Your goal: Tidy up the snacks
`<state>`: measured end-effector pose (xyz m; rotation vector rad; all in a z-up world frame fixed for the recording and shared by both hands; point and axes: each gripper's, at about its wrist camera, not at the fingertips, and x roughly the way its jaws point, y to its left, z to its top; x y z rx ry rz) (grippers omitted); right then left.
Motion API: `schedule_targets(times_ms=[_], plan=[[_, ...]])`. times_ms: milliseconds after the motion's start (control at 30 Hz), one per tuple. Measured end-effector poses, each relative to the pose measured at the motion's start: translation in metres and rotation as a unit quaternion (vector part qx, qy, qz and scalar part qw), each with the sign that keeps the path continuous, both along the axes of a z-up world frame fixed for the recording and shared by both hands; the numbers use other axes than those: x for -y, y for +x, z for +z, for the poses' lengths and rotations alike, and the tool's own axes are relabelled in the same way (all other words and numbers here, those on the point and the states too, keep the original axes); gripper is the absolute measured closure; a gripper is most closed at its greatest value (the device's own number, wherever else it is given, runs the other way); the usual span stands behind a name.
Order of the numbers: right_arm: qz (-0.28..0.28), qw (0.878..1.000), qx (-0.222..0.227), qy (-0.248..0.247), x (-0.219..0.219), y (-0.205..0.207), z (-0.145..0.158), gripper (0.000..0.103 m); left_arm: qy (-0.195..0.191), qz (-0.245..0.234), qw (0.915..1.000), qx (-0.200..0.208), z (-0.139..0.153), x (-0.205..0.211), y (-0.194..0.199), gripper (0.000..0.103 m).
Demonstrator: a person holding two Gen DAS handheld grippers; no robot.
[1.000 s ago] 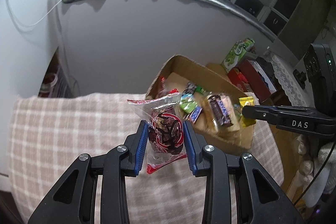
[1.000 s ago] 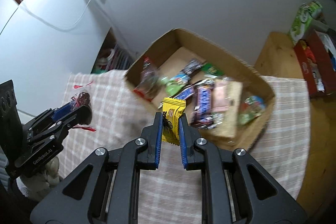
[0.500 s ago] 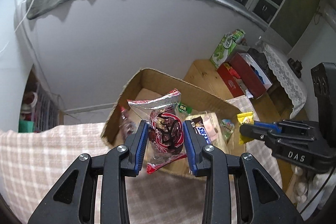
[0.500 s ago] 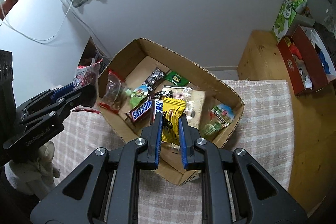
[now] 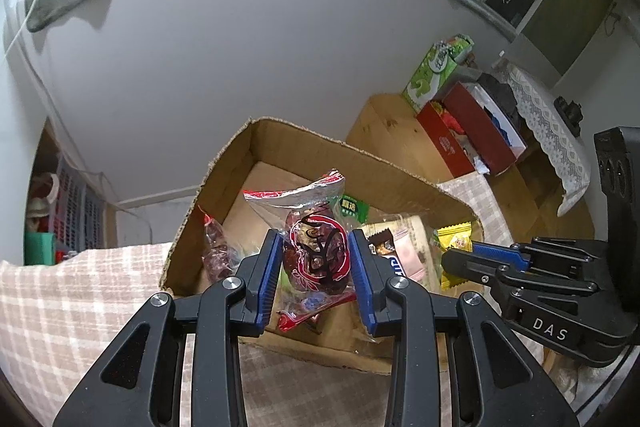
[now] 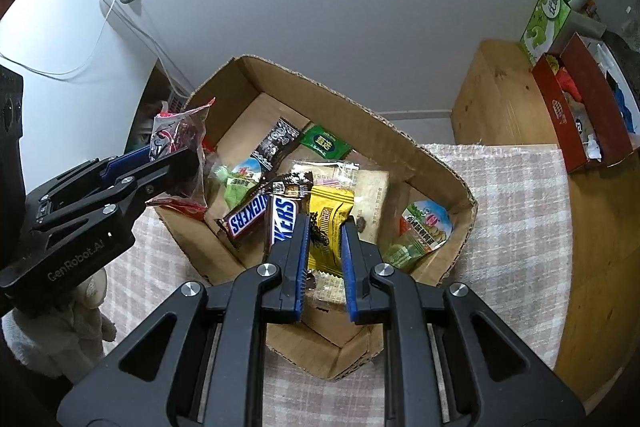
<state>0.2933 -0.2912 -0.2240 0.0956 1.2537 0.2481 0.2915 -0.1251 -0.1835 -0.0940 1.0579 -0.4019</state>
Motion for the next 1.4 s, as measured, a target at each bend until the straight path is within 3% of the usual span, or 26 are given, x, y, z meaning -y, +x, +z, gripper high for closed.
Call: schedule_targets(times_ms=[67, 133, 167, 200, 233, 300, 333, 933, 1400], plan=[[0.002, 1.000, -0.006, 0.003, 0.000, 0.001, -0.003, 0.088, 0.005, -0.003, 1.0000, -0.003, -0.001, 0.001, 0.002, 0.070], [0.003, 1.000, -0.009, 0.002, 0.000, 0.001, -0.006, 0.086, 0.009, -0.003, 0.9999, -0.005, -0.001, 0.002, 0.002, 0.049], [0.005, 1.000, -0.011, -0.002, 0.000, 0.001, -0.007, 0.084, 0.013, 0.000, 0.9999, -0.002, 0.000, 0.002, 0.002, 0.045], [0.005, 1.000, -0.012, -0.005, 0.000, 0.001, -0.008, 0.073, 0.013, 0.002, 0.9999, -0.002, 0.000, 0.002, 0.002, 0.043], [0.003, 1.000, -0.010, -0.009, 0.001, 0.001, -0.009, 0.055, 0.009, 0.001, 1.0000, -0.003, 0.001, 0.002, 0.002, 0.043], [-0.002, 1.000, 0.000, -0.017, 0.002, -0.001, -0.007, 0.033, 0.013, 0.002, 0.9999, -0.004, 0.000, 0.002, 0.002, 0.042], [-0.004, 1.000, 0.006, -0.020, 0.003, -0.002, -0.005, 0.028, 0.015, 0.003, 0.9999, -0.004, 0.000, 0.002, 0.003, 0.042], [-0.007, 0.998, 0.041, -0.046, 0.003, -0.027, 0.016, 0.027, 0.020, 0.020, 0.9995, 0.014, 0.016, -0.013, -0.019, 0.042], [-0.021, 0.994, 0.100, -0.046, 0.008, -0.067, 0.060, 0.026, 0.004, 0.046, 0.9973, 0.057, 0.059, -0.028, -0.061, 0.042]])
